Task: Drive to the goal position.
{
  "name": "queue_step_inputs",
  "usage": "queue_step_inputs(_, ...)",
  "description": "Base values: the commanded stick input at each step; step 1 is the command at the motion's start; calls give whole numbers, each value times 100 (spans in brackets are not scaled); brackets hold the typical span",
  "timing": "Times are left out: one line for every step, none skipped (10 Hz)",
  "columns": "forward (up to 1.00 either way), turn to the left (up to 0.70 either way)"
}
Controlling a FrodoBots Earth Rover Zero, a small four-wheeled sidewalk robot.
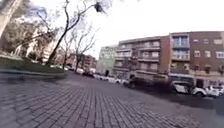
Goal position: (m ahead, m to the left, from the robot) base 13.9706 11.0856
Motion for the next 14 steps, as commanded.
queue_step_inputs(70, 0)
queue_step_inputs(70, 0)
queue_step_inputs(70, 0)
queue_step_inputs(70, 0)
queue_step_inputs(70, 0)
queue_step_inputs(70, 0)
queue_step_inputs(70, 0)
queue_step_inputs(70, 0)
queue_step_inputs(70, 0)
queue_step_inputs(70, 0)
queue_step_inputs(70, 0)
queue_step_inputs(70, 0)
queue_step_inputs(70, 0)
queue_step_inputs(70, 0)
